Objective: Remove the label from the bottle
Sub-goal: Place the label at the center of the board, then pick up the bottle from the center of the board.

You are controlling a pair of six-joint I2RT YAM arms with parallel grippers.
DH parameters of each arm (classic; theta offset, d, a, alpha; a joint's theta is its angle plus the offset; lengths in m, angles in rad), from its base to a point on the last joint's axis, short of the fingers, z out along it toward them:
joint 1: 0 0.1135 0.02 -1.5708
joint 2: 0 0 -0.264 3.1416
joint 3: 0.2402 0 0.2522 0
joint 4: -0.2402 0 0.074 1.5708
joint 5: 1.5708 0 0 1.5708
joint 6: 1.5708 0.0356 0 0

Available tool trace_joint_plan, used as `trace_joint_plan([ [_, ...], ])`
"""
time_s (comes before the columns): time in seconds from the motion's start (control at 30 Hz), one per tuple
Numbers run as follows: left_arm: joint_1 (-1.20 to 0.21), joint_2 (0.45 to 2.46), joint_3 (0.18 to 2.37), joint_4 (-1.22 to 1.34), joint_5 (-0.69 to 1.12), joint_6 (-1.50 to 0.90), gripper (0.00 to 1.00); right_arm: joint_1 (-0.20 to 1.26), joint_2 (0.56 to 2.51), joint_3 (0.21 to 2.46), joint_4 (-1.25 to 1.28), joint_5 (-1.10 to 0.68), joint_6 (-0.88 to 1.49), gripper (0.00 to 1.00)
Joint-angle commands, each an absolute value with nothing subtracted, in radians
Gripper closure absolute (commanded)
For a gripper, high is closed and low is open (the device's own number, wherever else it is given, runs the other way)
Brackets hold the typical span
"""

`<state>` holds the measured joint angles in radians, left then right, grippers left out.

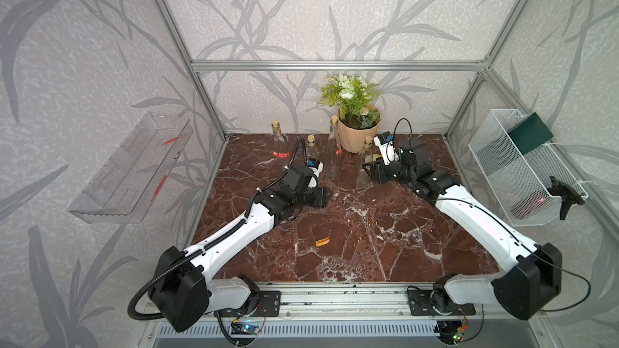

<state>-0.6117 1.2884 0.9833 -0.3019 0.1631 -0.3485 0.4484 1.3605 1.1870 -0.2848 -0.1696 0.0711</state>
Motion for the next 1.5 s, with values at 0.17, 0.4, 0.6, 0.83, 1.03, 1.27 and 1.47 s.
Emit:
trace_joint_plan([
  [0.17,-0.603,1.313,1.031,-0.285,0.152,-0.318,0.30,0.421,1.478,1.290,-0.227,-0.169,0.030,0.33],
  [0.4,-0.603,1.350,1.059,-0.220,0.197,-0.316,0.24,0.394,1.533,1.310,-0.165,-0.156,0.048,0.34],
  [0.6,-0.604,1.380,1.077,-0.206,0.236,-0.316,0.22,0.379,1.580,1.327,-0.126,-0.144,0.053,0.37],
  [0.83,-0.604,1.393,1.072,-0.186,0.250,-0.327,0.21,0.377,1.643,1.364,-0.108,-0.166,0.071,0.41],
  [1.03,-0.604,1.393,1.065,-0.187,0.257,-0.327,0.21,0.376,1.676,1.384,-0.104,-0.156,0.065,0.51],
  [1.27,-0.603,1.387,1.047,-0.184,0.259,-0.328,0.21,0.376,1.689,1.376,-0.099,-0.124,0.058,0.62],
  [1.47,-0.604,1.380,1.035,-0.185,0.258,-0.328,0.21,0.377,1.701,1.382,-0.093,-0.118,0.060,0.59],
])
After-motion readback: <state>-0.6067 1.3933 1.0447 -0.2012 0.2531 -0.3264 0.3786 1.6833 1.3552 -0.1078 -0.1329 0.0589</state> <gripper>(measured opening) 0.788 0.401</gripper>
